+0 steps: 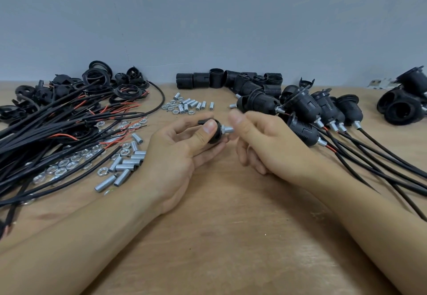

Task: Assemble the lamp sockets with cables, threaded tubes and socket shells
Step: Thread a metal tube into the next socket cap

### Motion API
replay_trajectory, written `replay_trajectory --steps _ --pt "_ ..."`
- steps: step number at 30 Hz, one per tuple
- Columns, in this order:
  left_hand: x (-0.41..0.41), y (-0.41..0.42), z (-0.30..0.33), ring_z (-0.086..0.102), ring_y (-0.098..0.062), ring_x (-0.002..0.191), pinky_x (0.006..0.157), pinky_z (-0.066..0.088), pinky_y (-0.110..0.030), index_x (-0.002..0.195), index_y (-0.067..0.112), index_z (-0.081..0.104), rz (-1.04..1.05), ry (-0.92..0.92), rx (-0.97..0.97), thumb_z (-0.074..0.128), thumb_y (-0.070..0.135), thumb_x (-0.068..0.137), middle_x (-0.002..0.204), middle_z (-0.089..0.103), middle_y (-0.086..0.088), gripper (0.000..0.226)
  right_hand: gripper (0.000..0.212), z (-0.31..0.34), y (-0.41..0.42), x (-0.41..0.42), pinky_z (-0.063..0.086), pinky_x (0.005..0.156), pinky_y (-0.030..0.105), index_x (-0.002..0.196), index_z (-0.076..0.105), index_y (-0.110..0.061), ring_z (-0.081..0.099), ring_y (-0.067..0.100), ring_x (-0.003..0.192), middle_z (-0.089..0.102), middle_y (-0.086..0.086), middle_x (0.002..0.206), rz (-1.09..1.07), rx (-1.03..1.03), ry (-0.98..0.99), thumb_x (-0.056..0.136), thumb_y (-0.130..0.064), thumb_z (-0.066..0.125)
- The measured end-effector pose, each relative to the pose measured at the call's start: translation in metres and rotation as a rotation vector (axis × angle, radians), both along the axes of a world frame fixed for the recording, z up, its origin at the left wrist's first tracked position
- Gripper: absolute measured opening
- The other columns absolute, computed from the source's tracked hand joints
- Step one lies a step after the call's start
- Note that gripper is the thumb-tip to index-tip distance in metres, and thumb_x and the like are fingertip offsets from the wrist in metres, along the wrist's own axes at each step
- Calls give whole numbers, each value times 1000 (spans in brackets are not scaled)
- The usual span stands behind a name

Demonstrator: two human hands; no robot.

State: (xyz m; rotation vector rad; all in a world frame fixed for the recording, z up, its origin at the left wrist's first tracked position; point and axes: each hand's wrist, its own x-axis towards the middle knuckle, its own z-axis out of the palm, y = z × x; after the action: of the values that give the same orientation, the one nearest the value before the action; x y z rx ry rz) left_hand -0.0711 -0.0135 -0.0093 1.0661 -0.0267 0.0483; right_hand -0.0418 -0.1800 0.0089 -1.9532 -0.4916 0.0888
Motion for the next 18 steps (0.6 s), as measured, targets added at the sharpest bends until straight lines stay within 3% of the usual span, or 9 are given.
replay_trajectory --steps 2,3,5,7,9,11,16,18 --pt "0 0 0 72 -34 97 84 60 -36 116 -1 66 -6 5 9 69 14 74 110 70 -24 45 32 -1 0 1 35 41 25 84 56 -11 43 9 36 58 7 57 29 14 -25 99 -39 52" --pt "-1 0 0 72 -34 97 84 60 -36 115 -1 66 -10 5 20 70 14 73 111 70 -25 45 35 -2 0 2 34 41 25 79 56 -10 41 11 36 56 7 54 27 25 -15 101 -37 50" --pt "-2 -1 0 72 -36 97 83 60 -36 114 0 67 -10 -1 33 70 14 73 110 70 -25 44 57 -2 -1 3 34 41 23 68 56 -8 39 14 34 53 7 48 -13 23 14 100 -53 41" --pt "-2 -1 0 72 -35 98 85 59 -36 117 -1 66 -6 -4 28 69 14 74 111 69 -25 45 58 1 -1 1 35 41 22 69 58 -12 41 10 35 56 7 52 -4 2 10 93 -63 41" --pt "-1 0 0 72 -34 98 86 59 -37 118 -2 64 1 1 27 68 14 74 112 69 -25 47 36 1 -1 -1 35 41 22 76 55 -16 43 7 37 57 7 57 49 13 -6 98 -45 50" --pt "-1 0 0 73 -34 96 85 59 -37 116 -1 66 7 3 27 69 14 72 110 70 -25 46 32 0 -1 0 32 40 22 76 52 -14 40 11 38 52 7 55 58 16 9 101 -32 50" --pt "0 1 0 73 -31 94 82 60 -35 107 1 69 -11 -17 17 71 10 67 92 73 -15 41 44 1 5 0 29 38 18 68 46 -13 33 11 37 46 6 49 26 -21 99 103 -38 40" --pt "0 2 0 73 -31 94 82 60 -36 111 -2 67 -7 -24 8 71 9 68 96 72 -19 44 44 1 5 -1 30 37 17 73 51 -9 36 10 36 50 7 52 24 -25 100 102 -41 41"
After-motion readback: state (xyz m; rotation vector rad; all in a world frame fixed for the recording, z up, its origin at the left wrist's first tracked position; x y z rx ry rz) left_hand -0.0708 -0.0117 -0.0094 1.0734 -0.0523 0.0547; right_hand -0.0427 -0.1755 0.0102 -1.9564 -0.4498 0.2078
